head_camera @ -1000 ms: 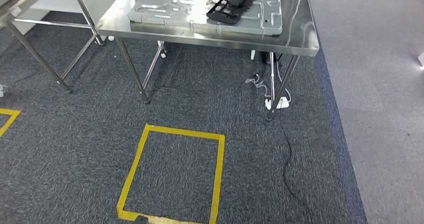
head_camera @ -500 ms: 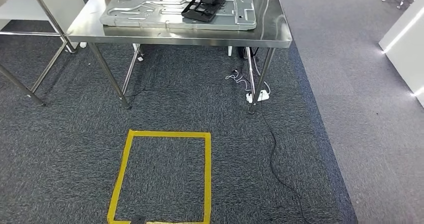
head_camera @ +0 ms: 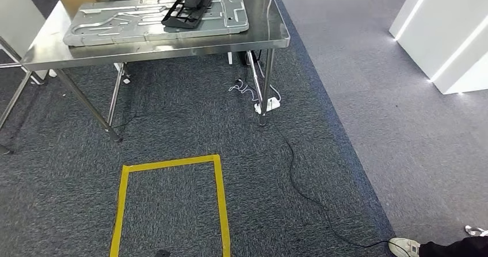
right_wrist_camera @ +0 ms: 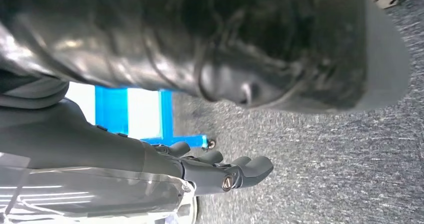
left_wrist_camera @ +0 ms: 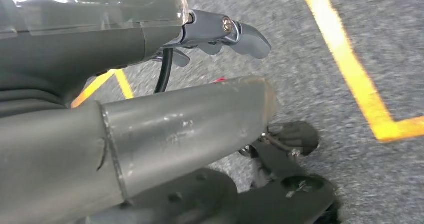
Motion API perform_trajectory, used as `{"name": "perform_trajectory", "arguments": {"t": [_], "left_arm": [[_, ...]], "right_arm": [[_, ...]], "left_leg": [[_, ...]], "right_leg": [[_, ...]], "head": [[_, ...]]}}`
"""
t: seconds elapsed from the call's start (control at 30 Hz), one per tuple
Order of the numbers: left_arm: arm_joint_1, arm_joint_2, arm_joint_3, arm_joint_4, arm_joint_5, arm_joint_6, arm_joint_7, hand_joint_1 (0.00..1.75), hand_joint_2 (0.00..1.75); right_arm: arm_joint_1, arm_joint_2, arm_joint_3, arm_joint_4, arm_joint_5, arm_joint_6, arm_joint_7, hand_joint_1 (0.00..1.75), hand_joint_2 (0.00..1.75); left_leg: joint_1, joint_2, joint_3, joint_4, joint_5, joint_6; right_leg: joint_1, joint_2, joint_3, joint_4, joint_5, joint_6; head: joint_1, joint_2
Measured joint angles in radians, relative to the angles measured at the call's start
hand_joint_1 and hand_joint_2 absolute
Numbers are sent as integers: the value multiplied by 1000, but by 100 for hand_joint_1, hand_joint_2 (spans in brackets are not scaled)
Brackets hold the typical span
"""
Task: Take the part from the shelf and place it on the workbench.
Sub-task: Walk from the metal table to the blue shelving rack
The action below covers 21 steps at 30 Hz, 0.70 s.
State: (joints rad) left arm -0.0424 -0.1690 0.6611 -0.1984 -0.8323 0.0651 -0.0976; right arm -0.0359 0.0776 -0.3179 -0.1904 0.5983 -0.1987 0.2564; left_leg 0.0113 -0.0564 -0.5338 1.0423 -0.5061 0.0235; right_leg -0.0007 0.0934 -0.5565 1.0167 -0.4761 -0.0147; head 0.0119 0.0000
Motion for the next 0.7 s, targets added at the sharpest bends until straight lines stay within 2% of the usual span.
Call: {"name": "perform_trajectory", "arguments": {"t": [0.03,0.07,0.1,0.13,0.2,0.23,0.27,0.3,0.33,0.37,0.4,0.43,0.5,0.53,0.57,0.63,0.7], "left_arm": [[-1,0,1,0,-2,0,-3,0,0],[-2,0,2,0,-4,0,-6,0,0],[-4,0,3,0,-6,0,-9,0,0],[-5,0,4,0,-6,0,-11,0,0],[-6,-1,6,0,-7,0,-16,0,0],[-5,-1,7,0,-7,0,-17,0,0],[-4,-1,7,0,-8,0,-18,0,0],[-3,-1,8,0,-8,0,-18,0,0],[-2,-1,8,0,-8,0,-18,0,0],[-3,-1,8,0,-8,1,-18,0,0],[-3,-1,8,0,-8,1,-18,0,0],[-4,-1,8,0,-9,2,-18,0,0],[-5,0,9,0,-9,2,-18,0,0],[-6,0,9,0,-9,2,-19,0,0],[-7,0,9,0,-9,3,-19,0,0],[-10,0,9,0,-11,3,-20,0,0],[-12,1,9,0,-16,3,-20,0,0]], "right_arm": [[-1,0,-2,0,1,0,-1,0,0],[0,1,-4,0,1,-1,-2,0,0],[1,0,-5,0,2,-1,-2,0,0],[3,0,-7,0,2,-1,-2,0,0],[4,0,-10,0,1,-1,0,0,0],[3,0,-11,0,0,-1,2,0,0],[2,0,-12,0,-2,-1,4,0,0],[1,0,-14,0,-4,-1,5,0,0],[2,0,-15,0,-6,-1,7,0,0],[3,0,-17,0,-8,-1,8,0,0],[4,0,-18,0,-9,-1,10,0,0],[5,-1,-20,0,-10,-1,10,0,0],[2,-1,-21,0,-11,-1,11,0,0],[2,-1,-22,0,-11,-1,10,0,0],[1,-1,-22,0,-11,-1,10,0,0],[3,0,-25,0,-12,-1,11,0,0],[3,0,-29,1,-14,-1,12,0,0]], "left_leg": [[-2,-13,9,-22,2,3],[-4,-10,11,-27,1,4],[-3,0,12,-32,5,7],[-1,12,14,-39,9,12],[4,37,18,-54,19,23],[2,51,18,-56,21,26],[1,64,17,-56,20,28],[0,79,16,-55,20,29],[0,93,16,-55,18,28],[1,106,17,-54,17,27],[1,117,18,-53,15,25],[1,128,21,-52,12,21],[-2,146,26,-48,5,10],[-4,155,28,-47,2,3],[-6,163,31,-46,0,-3],[-4,176,36,-46,-4,-15],[0,143,24,-8,-37,-23]], "right_leg": [[-3,10,-6,2,1,6],[-5,21,-11,3,4,13],[-7,30,-15,2,7,21],[-6,24,-18,5,5,27],[-2,-25,-43,57,-29,37],[-3,-55,-70,111,-60,41],[-6,-73,-103,179,-94,46],[-10,-80,-132,238,-116,51],[-15,-85,-148,272,-122,56],[-19,-88,-146,271,-109,60],[-23,-96,-120,224,-79,62],[-25,-113,-80,151,-43,64],[-21,-156,-15,29,0,57],[-18,-167,-4,3,4,52],[-14,-166,-5,0,2,45],[-15,-143,-9,-2,6,33],[-19,-121,-8,-9,12,19]], "head": [[0,0],[0,0],[0,0],[1,0],[4,0],[5,0],[7,0],[7,0],[7,0],[7,0],[7,0],[7,0],[7,0],[6,0],[6,0],[5,0],[4,0]]}}
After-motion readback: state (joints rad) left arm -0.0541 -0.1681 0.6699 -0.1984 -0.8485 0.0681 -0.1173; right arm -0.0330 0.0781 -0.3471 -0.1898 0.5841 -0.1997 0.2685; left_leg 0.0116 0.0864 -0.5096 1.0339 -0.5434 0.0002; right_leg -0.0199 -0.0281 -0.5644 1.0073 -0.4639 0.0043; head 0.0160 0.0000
